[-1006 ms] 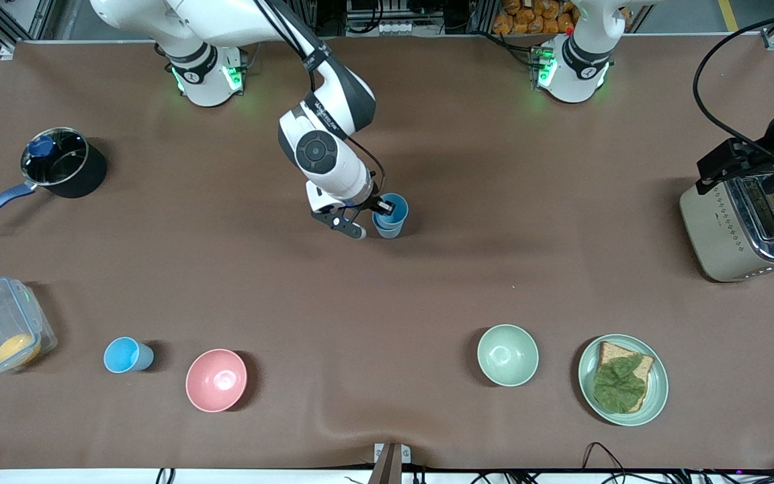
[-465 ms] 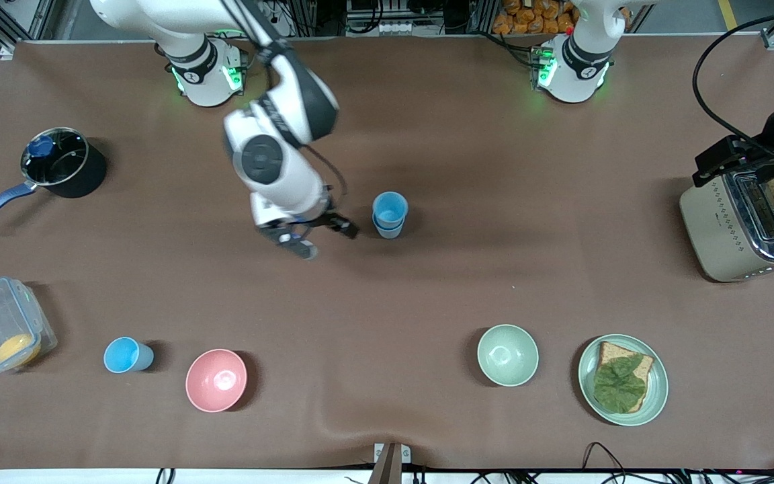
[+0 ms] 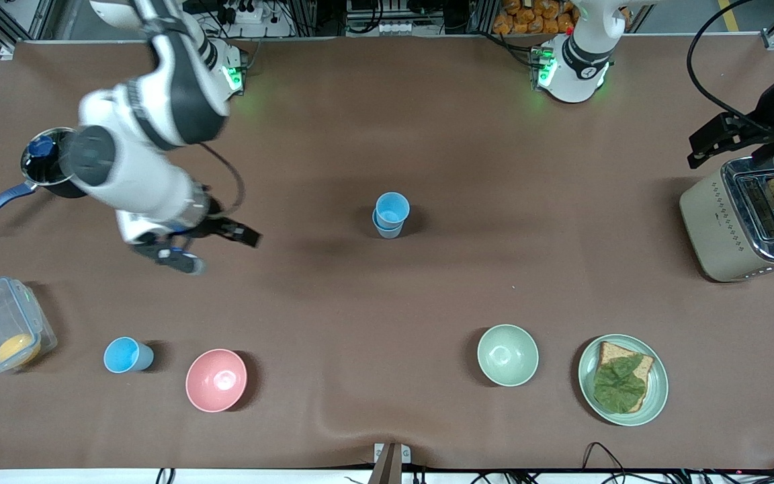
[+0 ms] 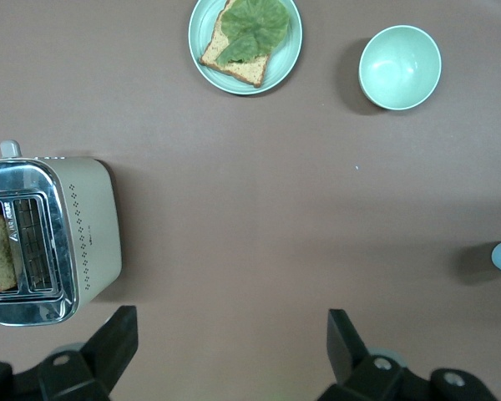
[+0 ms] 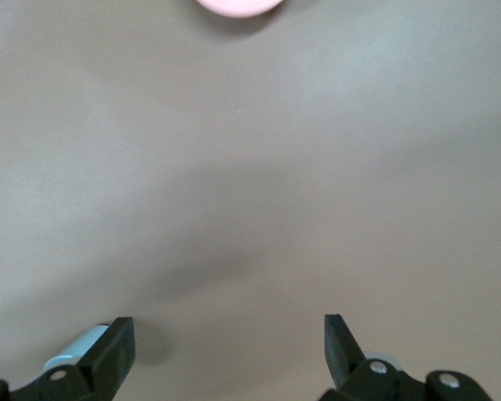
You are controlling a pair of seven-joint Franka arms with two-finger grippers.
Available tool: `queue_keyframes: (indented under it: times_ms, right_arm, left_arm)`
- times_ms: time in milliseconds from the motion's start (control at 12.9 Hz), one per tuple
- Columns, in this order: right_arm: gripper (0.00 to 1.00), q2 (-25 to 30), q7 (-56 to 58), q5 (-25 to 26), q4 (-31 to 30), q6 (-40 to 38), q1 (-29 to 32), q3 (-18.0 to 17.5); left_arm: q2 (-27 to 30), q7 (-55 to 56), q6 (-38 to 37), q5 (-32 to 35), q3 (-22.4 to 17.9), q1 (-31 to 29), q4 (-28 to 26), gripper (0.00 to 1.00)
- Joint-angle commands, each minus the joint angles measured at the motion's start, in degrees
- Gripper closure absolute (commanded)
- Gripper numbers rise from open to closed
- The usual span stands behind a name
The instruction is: Stack blue cups with both arms
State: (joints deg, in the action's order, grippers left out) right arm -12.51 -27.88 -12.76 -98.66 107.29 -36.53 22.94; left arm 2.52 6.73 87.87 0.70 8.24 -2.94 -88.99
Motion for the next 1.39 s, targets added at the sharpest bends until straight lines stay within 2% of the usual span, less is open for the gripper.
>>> queue_keyframes:
  times_ms: [0, 77, 155, 232, 310, 387, 465, 929, 1006, 1316]
  right_arm:
    - [0.00, 1.61, 12.96, 5.70, 5.55, -9.59, -0.21, 5.78]
    - [0.00, 2.22, 18.24, 8.08, 7.41, -13.38, -0.30, 8.07]
    - [0.00, 3.88, 21.60, 8.28, 7.78, -15.77, -0.82, 11.14]
    - [0.00, 5.03, 24.07, 8.28, 7.70, -16.49, -0.39, 12.65]
    - [0.00, 6.69, 26.54, 8.11, 7.61, -16.58, 1.35, 12.49]
    - [0.00, 6.97, 28.82, 8.02, 7.87, -17.37, 5.11, 10.05]
    - [0.00, 7.23, 29.37, 8.11, 8.31, -18.33, 10.20, 5.33]
    - [0.00, 11.36, 25.78, 10.74, 8.57, -20.53, 39.65, -26.76]
    - [0.00, 12.06, 25.16, 11.18, 8.49, -20.89, 42.30, -29.76]
    - [0.00, 12.60, 25.15, 12.85, 8.66, -23.09, 42.42, -30.23]
  left_arm:
    - [-0.14, -0.23, 0.81, -0.43, -0.24, 0.83, 0.47, 0.00]
    - [-0.15, 0.12, 0.81, -0.44, -0.15, 0.83, 0.48, 0.00]
    - [-0.23, -0.05, 0.81, -0.44, -0.15, 1.18, 0.48, 0.00]
    - [-0.23, -0.22, 0.81, -0.44, -0.15, 1.27, 0.48, 0.00]
    - [-0.23, -0.31, 0.81, -0.26, -0.15, 1.36, 0.48, 0.00]
    - [-0.32, -0.31, 0.81, -0.35, -0.15, 1.45, 0.74, 0.00]
    - [-0.32, -0.31, 0.72, -0.35, -0.15, 1.45, 1.18, 0.00]
    - [-0.67, -0.23, -0.24, -0.26, -0.15, 1.01, 1.18, 0.00]
    - [-0.76, -0.23, -0.51, -0.26, -0.15, 0.83, 1.18, 0.00]
    - [-0.94, -0.31, -0.51, 0.18, -0.15, 0.92, 1.36, 0.00]
